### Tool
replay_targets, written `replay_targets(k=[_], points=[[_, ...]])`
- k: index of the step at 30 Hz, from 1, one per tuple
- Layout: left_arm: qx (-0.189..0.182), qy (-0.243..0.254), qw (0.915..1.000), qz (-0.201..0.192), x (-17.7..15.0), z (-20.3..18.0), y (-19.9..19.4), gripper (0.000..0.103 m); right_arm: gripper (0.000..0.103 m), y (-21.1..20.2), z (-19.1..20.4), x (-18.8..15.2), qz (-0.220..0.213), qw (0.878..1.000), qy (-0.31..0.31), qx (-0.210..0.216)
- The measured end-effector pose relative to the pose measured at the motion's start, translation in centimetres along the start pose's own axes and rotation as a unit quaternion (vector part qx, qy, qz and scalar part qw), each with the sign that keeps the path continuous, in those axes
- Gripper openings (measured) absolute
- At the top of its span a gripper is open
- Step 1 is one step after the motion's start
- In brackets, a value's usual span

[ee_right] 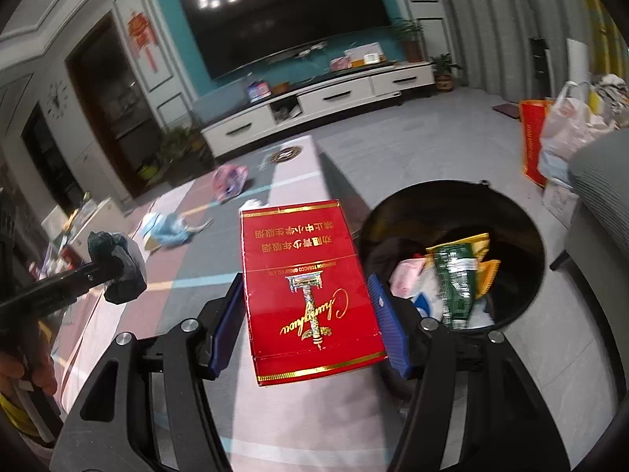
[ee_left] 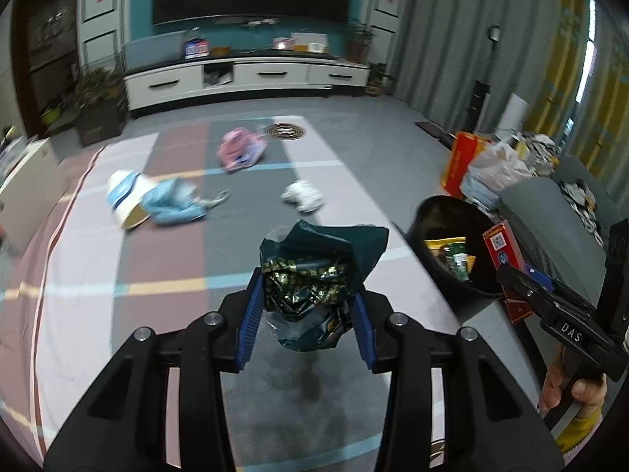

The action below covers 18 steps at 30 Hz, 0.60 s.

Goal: Collect trash
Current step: 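Carry the red box and dark green bag over the black bin and open both tools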

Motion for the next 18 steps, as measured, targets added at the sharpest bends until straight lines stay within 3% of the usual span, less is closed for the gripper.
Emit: replay_targets(k=[12,18], points=[[-0.066,0.067,0.9953,-0.025,2.8,-9.2,0.7,0.043,0.062,-2.5,-4.8,0.9,-0.043,0.998,0.034,-0.03],[-0.097,0.106,0.9889,-0.036,3.7,-14.7,1.7,0.043,0.062,-3.2,-7.8,1.4,-0.061,0.995,0.056,-0.052]])
Point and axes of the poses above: each gripper's, at about its wrist camera, not at the fingertips, and y roughly the way its jaws point, z to its left, x to its top, the point moved 5 cm from there along y, roughly the way its jaws point, and after that the axes turned 15 degrees about x, right-handed, at the moved point
